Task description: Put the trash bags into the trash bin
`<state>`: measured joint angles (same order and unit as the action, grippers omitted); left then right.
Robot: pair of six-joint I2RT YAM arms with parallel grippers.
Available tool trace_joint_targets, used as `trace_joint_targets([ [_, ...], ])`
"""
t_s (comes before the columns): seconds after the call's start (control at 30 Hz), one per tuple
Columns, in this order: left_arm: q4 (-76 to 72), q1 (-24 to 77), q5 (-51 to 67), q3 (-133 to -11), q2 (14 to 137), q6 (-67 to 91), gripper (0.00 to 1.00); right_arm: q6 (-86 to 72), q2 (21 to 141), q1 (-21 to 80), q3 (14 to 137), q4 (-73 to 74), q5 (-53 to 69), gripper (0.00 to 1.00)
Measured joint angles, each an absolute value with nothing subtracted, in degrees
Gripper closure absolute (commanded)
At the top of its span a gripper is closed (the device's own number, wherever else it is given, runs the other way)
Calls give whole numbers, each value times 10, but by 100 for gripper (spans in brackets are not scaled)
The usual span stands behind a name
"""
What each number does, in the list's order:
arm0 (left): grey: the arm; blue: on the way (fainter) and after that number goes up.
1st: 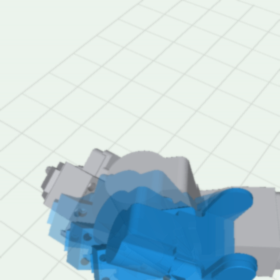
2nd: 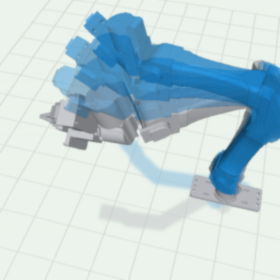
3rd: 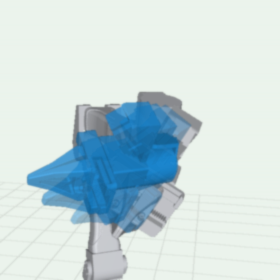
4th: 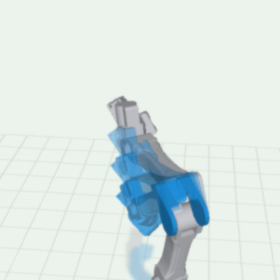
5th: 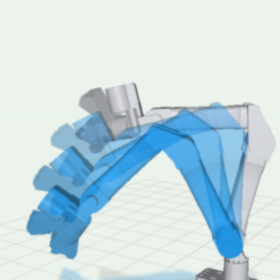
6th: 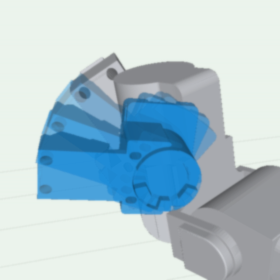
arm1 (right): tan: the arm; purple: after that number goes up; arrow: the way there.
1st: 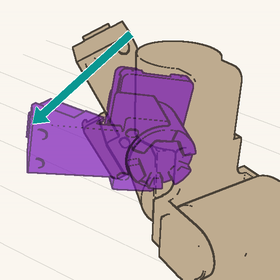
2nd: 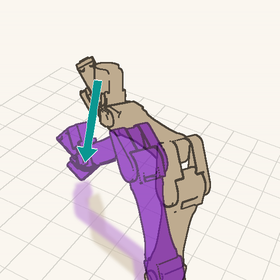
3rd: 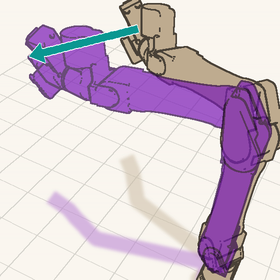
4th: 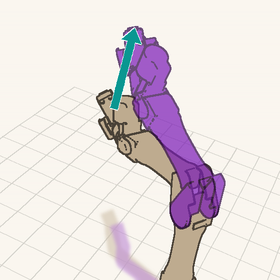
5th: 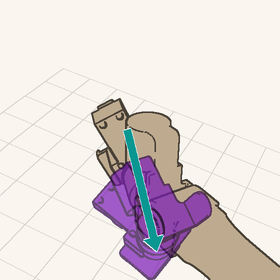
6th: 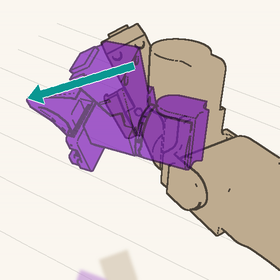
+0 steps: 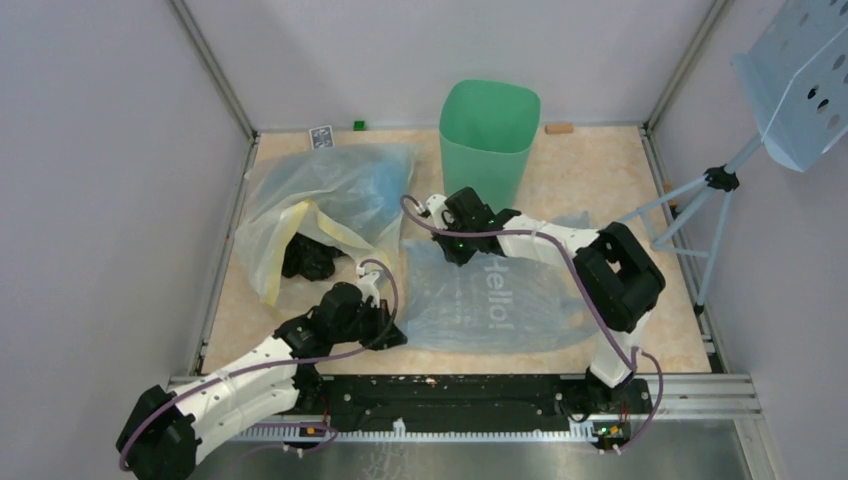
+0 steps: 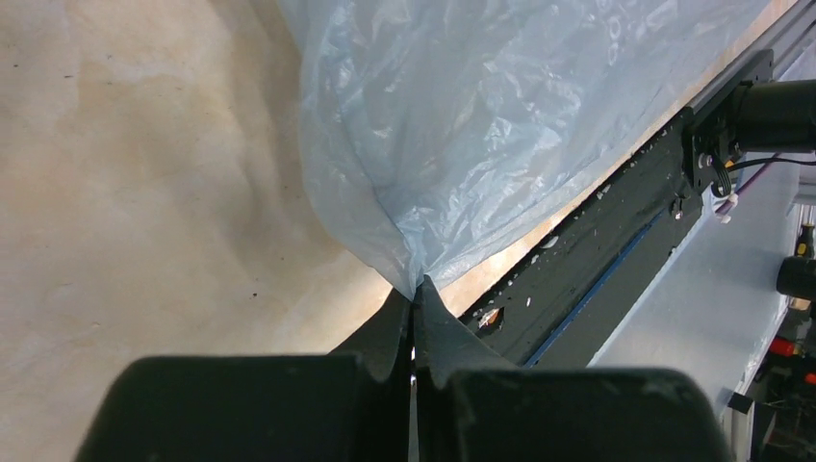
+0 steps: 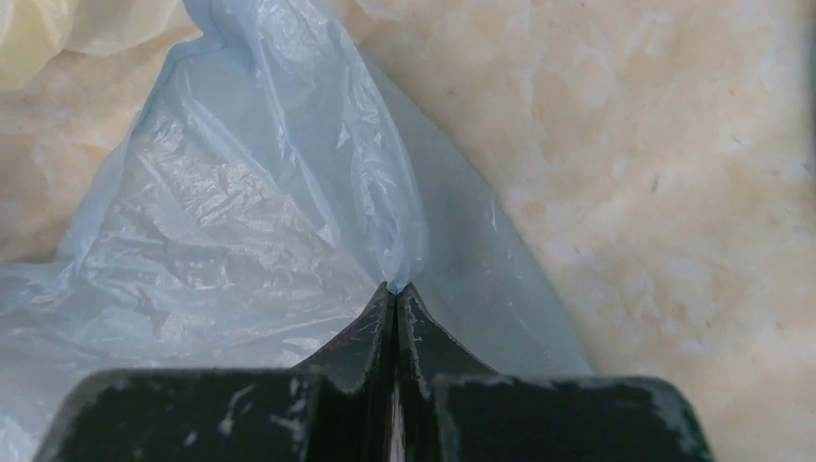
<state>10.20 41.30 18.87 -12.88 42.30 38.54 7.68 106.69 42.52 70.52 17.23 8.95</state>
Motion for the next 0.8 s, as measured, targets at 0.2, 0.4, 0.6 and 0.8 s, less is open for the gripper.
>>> trace_joint_targets([
  [0.2, 107, 413, 167, -148, 429, 382, 100, 53, 930, 425, 649, 172, 51, 100],
  [0.4, 73, 413, 138, -255, 523, 343, 100, 12, 804, 425, 679, 192, -47, 100],
  [0.6, 63, 413, 136, -495, 678, 285, 100, -4, 762, 411, 762, 246, -117, 100],
  [0.8, 41, 413, 135, -707, 794, 237, 100, -7, 760, 351, 899, 276, -125, 100],
])
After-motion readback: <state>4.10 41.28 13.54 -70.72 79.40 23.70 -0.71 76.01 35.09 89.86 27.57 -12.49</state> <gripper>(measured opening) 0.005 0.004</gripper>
